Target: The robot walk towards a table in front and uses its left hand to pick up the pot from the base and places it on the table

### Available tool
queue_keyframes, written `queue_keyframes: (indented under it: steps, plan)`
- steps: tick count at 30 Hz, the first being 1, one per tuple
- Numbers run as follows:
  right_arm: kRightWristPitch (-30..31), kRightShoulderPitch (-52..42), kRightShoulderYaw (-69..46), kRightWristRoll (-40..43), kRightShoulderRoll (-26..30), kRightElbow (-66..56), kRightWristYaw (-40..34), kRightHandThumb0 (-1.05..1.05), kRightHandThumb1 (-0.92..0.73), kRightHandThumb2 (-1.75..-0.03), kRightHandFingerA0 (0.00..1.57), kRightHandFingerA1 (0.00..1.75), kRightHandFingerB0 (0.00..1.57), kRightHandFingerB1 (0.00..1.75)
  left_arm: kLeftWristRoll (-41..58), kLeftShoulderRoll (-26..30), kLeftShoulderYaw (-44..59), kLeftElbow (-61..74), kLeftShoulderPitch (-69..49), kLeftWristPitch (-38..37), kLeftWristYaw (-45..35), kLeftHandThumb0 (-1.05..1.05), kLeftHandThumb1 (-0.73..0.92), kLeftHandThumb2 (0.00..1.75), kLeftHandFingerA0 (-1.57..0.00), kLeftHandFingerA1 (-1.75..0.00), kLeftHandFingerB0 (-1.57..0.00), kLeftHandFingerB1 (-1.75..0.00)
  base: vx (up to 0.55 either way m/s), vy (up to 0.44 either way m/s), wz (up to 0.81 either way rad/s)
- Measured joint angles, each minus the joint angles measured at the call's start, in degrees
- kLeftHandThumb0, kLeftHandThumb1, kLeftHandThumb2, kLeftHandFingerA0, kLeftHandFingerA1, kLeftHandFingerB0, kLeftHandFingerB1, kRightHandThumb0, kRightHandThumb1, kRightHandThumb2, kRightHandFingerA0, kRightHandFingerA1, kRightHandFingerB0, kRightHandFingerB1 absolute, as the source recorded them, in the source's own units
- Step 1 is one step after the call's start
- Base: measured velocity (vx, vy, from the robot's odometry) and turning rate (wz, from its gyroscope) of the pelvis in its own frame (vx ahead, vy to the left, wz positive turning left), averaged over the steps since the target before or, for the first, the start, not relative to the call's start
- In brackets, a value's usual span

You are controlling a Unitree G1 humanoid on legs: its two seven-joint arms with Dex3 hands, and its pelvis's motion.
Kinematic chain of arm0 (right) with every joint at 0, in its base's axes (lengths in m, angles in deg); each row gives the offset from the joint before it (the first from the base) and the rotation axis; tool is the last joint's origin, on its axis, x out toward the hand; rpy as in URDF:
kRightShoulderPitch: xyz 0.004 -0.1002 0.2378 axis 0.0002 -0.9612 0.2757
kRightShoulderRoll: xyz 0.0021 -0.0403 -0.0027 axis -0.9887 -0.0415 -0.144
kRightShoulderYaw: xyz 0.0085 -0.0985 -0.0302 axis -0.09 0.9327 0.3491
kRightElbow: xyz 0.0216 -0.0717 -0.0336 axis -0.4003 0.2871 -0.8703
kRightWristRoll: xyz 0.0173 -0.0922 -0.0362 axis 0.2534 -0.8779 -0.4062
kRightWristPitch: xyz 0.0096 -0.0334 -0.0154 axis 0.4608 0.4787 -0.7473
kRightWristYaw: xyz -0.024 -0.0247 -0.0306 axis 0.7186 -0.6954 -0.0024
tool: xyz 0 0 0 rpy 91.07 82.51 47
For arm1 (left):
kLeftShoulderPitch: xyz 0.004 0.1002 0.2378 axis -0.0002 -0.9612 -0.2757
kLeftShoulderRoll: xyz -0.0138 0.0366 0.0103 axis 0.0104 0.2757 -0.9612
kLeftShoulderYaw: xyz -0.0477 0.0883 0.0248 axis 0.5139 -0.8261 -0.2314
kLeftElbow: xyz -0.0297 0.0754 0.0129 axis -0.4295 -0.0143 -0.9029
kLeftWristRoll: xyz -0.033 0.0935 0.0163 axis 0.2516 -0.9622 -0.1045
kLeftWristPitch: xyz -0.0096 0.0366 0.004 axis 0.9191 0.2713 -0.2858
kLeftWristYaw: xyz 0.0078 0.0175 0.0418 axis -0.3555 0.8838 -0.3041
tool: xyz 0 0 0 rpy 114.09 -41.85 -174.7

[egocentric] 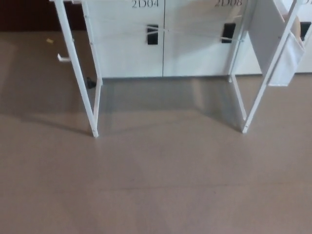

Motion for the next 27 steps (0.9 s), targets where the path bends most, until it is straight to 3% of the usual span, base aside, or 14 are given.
queue_keyframes:
  steps: [7, 19, 27]
  plan:
    - [0.1, 2.1, -0.5, 0.0, 0.5, 0.4, -0.5, 0.17, -0.83, -0.66, 0.08, 0.33, 0.08, 0.3, -0.1, -0.3, -0.4, -0.6, 1.4, 0.1, 0.6, -0.25, 0.54, 0.56, -0.39, -0.34, -0.29, -0.31, 0.22, -0.06, 0.04]
    - [2.6, 4.7, -0.4, 0.4, -0.1, -2.8, -0.1, 0.14, -0.83, -0.66, 0.09, 0.33, 0.07, 0.3, -1.1, 0.6, -2.7, 3.7, 3.8, 0.5, 1.5, -0.25, 0.54, 0.56, -0.41, -0.34, -0.31, -0.32, 0.28, 0.213, -0.1]
    - [4.3, 4.9, -0.7, 0.8, 0.0, -4.4, 0.5, 0.1, -0.84, -0.66, 0.1, 0.32, 0.07, 0.28, -1.3, 0.2, -3.6, 5.0, 4.1, 1.1, 2.7, -0.24, 0.53, 0.56, -0.42, -0.34, -0.31, -0.32, 0.28, -0.068, 0.14]
